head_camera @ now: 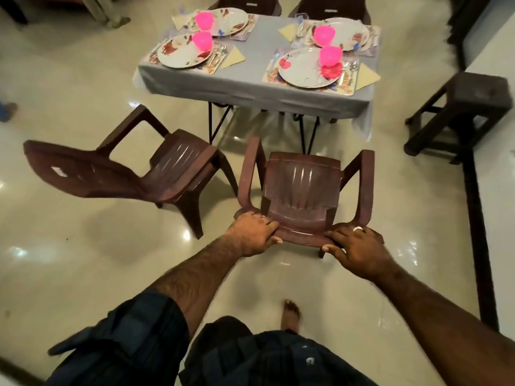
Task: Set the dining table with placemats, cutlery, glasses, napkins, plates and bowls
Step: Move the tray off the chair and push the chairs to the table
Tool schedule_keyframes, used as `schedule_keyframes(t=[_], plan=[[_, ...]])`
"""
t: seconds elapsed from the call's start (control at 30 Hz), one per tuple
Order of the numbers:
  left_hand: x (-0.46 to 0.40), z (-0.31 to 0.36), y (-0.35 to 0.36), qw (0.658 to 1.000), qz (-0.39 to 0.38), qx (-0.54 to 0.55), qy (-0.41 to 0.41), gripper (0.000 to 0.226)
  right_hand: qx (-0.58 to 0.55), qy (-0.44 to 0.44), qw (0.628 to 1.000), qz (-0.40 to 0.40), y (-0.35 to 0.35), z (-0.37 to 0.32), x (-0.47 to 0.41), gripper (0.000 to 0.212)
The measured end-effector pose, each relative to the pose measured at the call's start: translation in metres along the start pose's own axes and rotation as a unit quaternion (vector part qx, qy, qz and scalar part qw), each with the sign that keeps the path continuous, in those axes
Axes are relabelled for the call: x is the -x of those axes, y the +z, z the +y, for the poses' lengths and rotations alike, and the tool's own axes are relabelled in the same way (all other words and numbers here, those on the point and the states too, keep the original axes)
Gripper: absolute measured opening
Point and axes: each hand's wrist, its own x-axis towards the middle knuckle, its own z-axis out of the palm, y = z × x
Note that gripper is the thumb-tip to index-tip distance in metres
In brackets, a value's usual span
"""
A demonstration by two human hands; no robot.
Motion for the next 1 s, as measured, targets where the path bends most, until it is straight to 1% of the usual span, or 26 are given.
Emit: schedule_keyframes(t=[0.07, 0.2, 0.27, 0.33, 0.43, 0.5, 0.57, 0.67, 0.73, 0.8, 0.9, 0.97, 1.0], plan=[[0.001, -0.010, 0.002, 1.000, 0.007, -0.010, 0.008, 0.072, 0.004, 0.031, 0.999, -0.003, 0.008, -0.010, -0.003, 0.066], [0.009, -0.041, 0.006, 0.999, 0.024, -0.012, 0.017, 0.073, 0.011, 0.048, 0.999, -0.011, 0.008, -0.037, -0.024, 0.069], [0.014, -0.065, 0.007, 0.999, 0.034, -0.028, 0.020, 0.070, 0.017, 0.054, 0.998, -0.014, 0.004, -0.056, -0.039, 0.070], [0.020, -0.087, 0.003, 0.999, 0.040, -0.029, 0.013, 0.061, 0.021, 0.059, 0.998, -0.021, 0.001, -0.076, -0.058, 0.070], [0.029, -0.120, 0.004, 0.999, 0.031, -0.028, 0.010, 0.052, 0.010, 0.074, 0.997, -0.037, 0.001, -0.103, -0.080, 0.071], [0.033, -0.133, 0.005, 1.000, 0.018, -0.020, 0.006, 0.051, 0.005, 0.089, 0.995, -0.040, 0.006, -0.114, -0.088, 0.075], [0.033, -0.141, 0.005, 1.000, 0.002, 0.014, -0.007, 0.053, -0.010, 0.113, 0.993, -0.037, 0.010, -0.121, -0.094, 0.078], [0.028, -0.156, 0.003, 0.997, -0.016, 0.073, 0.001, 0.052, -0.044, 0.136, 0.989, -0.035, 0.005, -0.123, -0.093, 0.072], [0.027, -0.173, 0.009, 0.997, -0.021, 0.076, 0.024, 0.053, -0.037, 0.133, 0.989, -0.047, 0.002, -0.120, -0.091, 0.067], [0.028, -0.185, 0.019, 0.998, -0.013, 0.062, 0.028, 0.052, -0.009, 0.123, 0.991, -0.049, 0.000, -0.117, -0.090, 0.057], [0.017, -0.189, 0.015, 0.997, 0.017, 0.066, 0.037, 0.050, -0.002, 0.120, 0.993, -0.021, -0.002, -0.107, -0.098, 0.043], [0.002, -0.190, 0.002, 0.996, 0.029, 0.080, 0.041, 0.047, 0.008, 0.126, 0.992, -0.008, -0.006, -0.096, -0.109, 0.044], [-0.007, -0.192, -0.003, 0.995, 0.025, 0.086, 0.041, 0.046, 0.017, 0.125, 0.992, -0.011, -0.007, -0.089, -0.116, 0.049]])
